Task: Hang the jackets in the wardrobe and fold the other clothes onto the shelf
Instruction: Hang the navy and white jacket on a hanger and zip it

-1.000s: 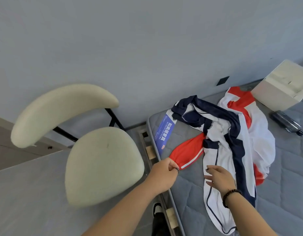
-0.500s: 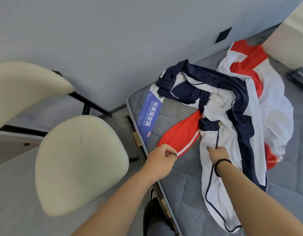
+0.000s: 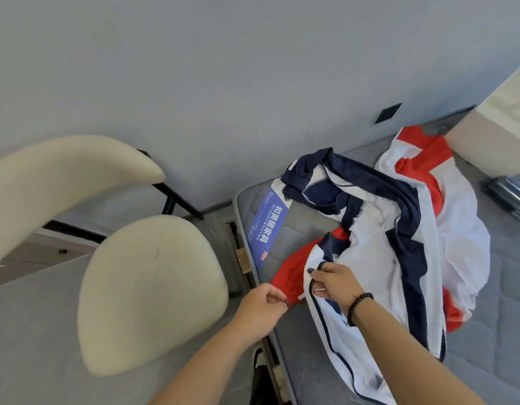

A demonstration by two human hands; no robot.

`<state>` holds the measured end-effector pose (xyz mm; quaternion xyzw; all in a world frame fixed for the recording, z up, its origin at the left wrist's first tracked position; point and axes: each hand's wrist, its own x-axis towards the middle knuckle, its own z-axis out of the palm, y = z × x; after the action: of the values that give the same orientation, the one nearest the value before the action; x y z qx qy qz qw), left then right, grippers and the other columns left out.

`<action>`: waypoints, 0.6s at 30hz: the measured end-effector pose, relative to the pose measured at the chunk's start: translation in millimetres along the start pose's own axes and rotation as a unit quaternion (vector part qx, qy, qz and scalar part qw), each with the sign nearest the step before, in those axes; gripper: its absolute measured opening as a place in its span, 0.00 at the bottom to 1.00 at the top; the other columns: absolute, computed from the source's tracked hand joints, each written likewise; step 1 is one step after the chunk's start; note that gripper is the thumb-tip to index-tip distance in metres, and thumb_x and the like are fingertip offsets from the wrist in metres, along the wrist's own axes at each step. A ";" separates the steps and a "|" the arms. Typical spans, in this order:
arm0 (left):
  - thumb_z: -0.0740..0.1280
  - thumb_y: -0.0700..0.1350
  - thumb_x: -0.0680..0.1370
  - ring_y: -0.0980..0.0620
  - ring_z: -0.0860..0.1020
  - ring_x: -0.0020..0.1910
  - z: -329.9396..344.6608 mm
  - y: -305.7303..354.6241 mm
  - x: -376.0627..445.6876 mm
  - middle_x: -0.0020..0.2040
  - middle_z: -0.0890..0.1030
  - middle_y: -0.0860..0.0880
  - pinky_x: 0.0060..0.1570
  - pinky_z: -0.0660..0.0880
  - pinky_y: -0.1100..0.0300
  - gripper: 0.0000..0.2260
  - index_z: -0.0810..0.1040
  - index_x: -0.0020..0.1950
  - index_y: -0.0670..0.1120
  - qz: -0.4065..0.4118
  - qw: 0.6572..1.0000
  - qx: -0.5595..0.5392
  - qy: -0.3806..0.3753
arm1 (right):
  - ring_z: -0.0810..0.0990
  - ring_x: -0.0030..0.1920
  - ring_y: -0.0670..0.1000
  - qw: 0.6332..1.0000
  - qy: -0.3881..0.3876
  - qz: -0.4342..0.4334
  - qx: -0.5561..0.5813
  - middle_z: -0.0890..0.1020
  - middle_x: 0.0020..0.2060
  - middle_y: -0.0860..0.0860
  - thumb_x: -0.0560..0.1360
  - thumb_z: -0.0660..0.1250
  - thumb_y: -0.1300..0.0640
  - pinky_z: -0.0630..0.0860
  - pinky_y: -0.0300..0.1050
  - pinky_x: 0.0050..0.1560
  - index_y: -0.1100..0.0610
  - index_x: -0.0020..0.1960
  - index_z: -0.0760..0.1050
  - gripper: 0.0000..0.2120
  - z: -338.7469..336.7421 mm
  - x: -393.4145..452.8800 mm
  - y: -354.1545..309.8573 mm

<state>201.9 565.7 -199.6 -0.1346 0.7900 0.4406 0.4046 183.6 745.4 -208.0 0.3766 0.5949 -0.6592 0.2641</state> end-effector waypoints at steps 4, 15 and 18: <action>0.72 0.41 0.69 0.61 0.75 0.38 -18.7 3.0 -32.4 0.42 0.79 0.56 0.39 0.70 0.68 0.11 0.75 0.47 0.51 0.026 0.999 -0.034 -0.023 | 0.68 0.26 0.50 0.993 -0.080 -0.086 -0.028 0.67 0.26 0.53 0.75 0.66 0.69 0.69 0.41 0.32 0.55 0.29 0.59 0.22 53.2 -73.0 -55.2; 0.65 0.44 0.79 0.55 0.75 0.31 -112.2 13.7 -126.5 0.36 0.77 0.47 0.31 0.68 0.69 0.09 0.75 0.41 0.43 0.044 0.972 -0.200 0.118 | 0.81 0.33 0.49 0.934 -0.267 -0.236 -0.023 0.82 0.32 0.55 0.76 0.67 0.63 0.78 0.38 0.36 0.57 0.33 0.79 0.12 197.9 -226.6 -158.2; 0.61 0.42 0.81 0.52 0.72 0.33 -150.7 8.1 -160.8 0.36 0.74 0.45 0.30 0.67 0.69 0.10 0.75 0.45 0.38 0.042 0.950 -0.257 0.171 | 0.83 0.34 0.51 0.924 -0.267 -0.273 -0.007 0.84 0.34 0.56 0.78 0.64 0.62 0.78 0.39 0.34 0.60 0.38 0.77 0.10 225.4 -248.8 -170.8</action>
<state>221.2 426.0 -30.1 -0.2738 0.7122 0.6159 0.1964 150.0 525.0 95.6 0.0079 0.5869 -0.7777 0.2250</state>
